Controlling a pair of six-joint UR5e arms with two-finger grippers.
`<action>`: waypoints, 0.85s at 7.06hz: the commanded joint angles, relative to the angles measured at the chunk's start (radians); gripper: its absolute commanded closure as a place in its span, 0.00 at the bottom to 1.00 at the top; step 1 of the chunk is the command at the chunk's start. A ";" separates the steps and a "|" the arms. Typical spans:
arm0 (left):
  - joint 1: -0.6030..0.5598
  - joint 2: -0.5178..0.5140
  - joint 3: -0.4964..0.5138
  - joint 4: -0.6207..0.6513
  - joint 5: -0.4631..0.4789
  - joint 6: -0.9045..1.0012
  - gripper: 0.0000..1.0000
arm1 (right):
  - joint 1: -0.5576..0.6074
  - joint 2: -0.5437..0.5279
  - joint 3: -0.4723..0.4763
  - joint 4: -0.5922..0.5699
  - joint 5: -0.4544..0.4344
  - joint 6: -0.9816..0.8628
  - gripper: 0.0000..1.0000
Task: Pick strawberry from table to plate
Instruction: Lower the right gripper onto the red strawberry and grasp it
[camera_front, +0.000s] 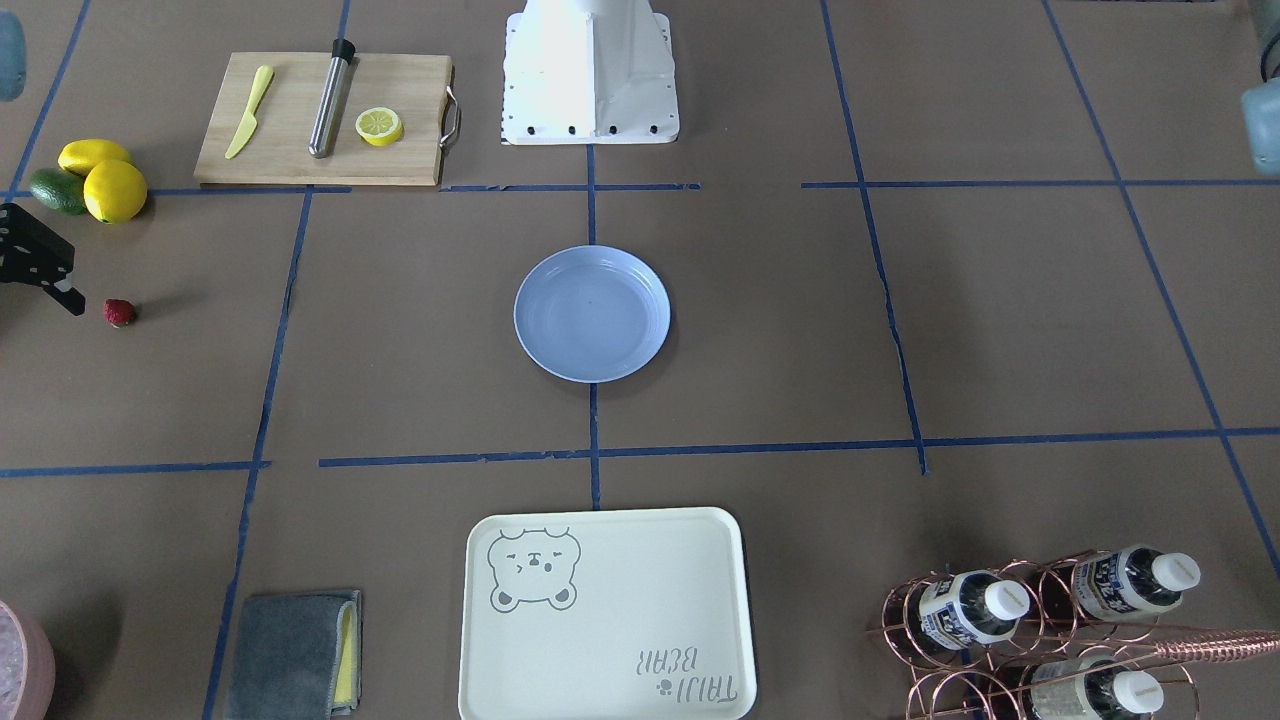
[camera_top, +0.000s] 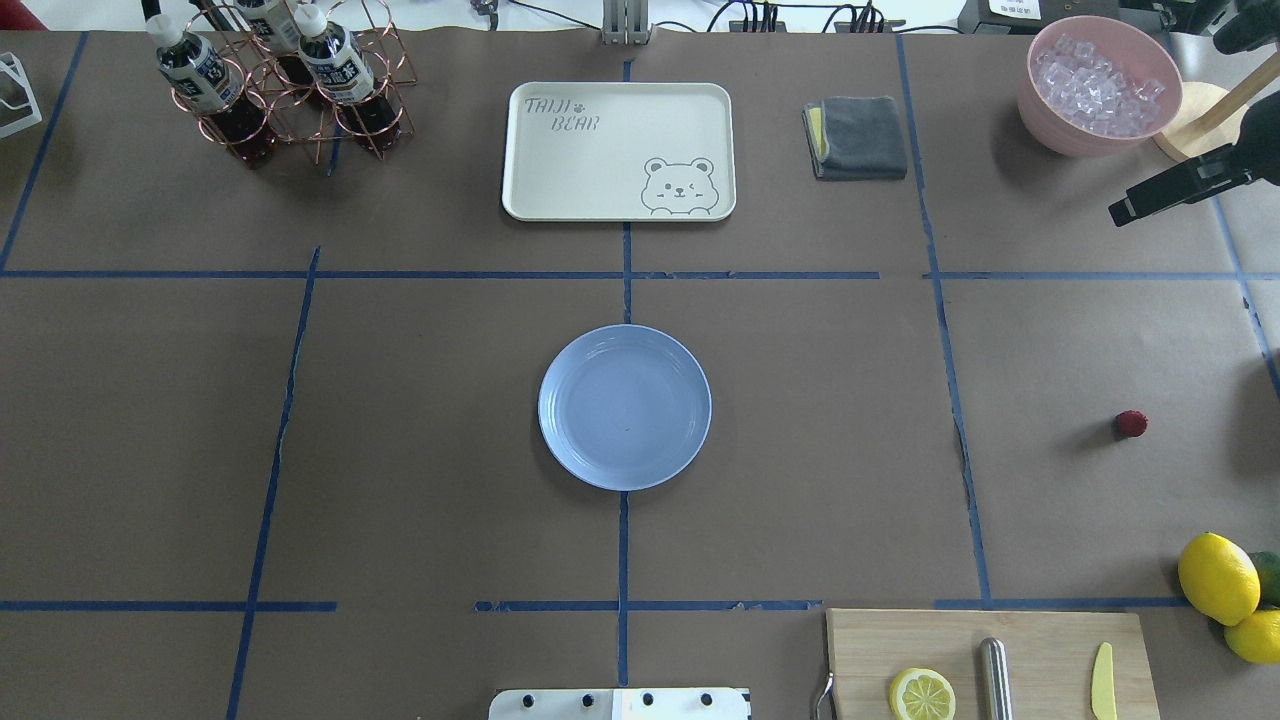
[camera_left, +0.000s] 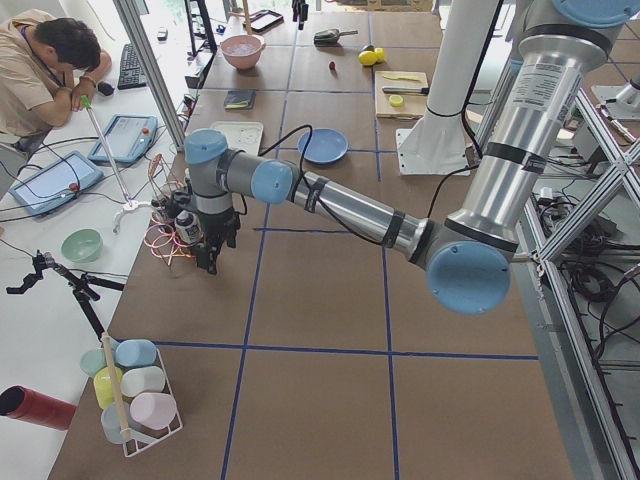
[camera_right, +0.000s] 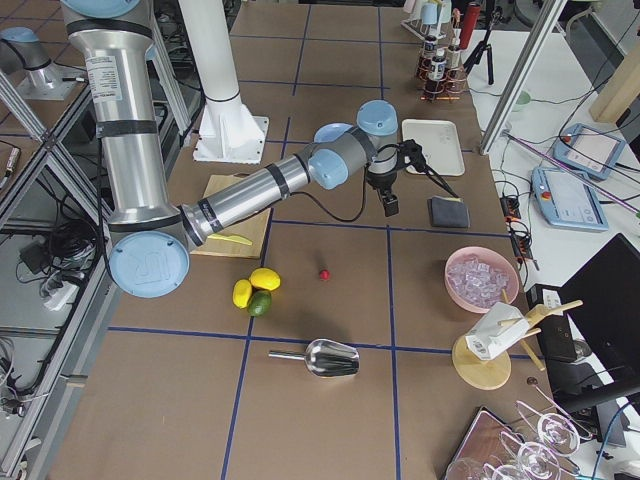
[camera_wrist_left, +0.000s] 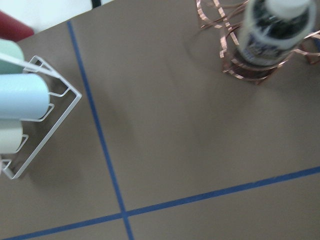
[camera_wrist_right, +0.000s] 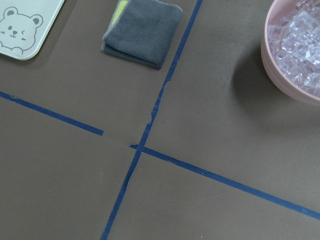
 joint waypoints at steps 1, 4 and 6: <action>-0.129 0.188 0.016 -0.080 -0.186 0.055 0.00 | -0.016 -0.001 0.004 0.003 -0.003 0.024 0.00; -0.139 0.204 -0.009 -0.067 -0.109 0.047 0.00 | -0.122 -0.113 0.022 0.094 -0.099 0.108 0.00; -0.139 0.204 -0.023 -0.070 -0.107 0.047 0.00 | -0.266 -0.224 -0.008 0.347 -0.255 0.263 0.00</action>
